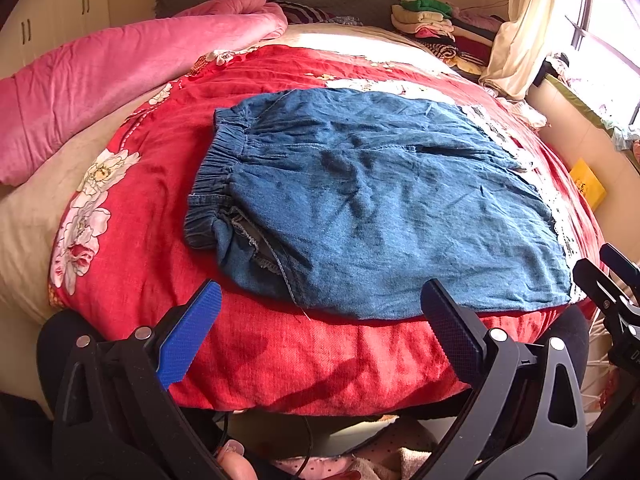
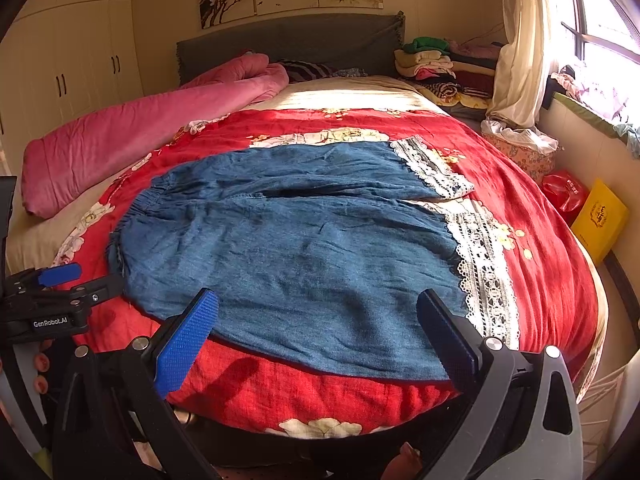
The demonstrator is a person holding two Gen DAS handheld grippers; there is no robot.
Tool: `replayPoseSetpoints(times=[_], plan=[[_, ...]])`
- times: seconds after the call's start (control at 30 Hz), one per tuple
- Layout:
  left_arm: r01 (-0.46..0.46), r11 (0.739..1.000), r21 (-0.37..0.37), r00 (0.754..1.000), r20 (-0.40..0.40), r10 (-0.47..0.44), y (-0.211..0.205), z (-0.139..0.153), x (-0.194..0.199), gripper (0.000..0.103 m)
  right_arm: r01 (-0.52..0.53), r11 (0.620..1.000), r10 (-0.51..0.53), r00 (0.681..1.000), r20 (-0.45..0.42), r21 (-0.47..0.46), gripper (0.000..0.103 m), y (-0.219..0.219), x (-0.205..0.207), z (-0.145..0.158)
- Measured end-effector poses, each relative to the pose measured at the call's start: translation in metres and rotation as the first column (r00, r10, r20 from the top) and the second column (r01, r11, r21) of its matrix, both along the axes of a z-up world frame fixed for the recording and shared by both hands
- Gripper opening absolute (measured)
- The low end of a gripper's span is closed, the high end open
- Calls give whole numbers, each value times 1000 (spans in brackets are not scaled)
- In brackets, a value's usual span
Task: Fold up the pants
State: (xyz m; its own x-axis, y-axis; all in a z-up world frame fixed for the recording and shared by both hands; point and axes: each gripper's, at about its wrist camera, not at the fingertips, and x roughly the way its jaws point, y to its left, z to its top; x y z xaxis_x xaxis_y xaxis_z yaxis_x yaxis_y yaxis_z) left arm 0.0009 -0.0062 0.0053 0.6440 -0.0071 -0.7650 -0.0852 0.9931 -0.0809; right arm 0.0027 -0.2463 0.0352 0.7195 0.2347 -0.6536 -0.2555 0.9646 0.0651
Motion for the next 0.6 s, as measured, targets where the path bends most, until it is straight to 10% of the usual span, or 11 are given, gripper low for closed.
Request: replayPoseSetpoints(times=[0.6], plan=[[-49,998,-38,999,-20,48,41,3,52,94,-55,997,58,996,-72,49,99,10,66,-2]])
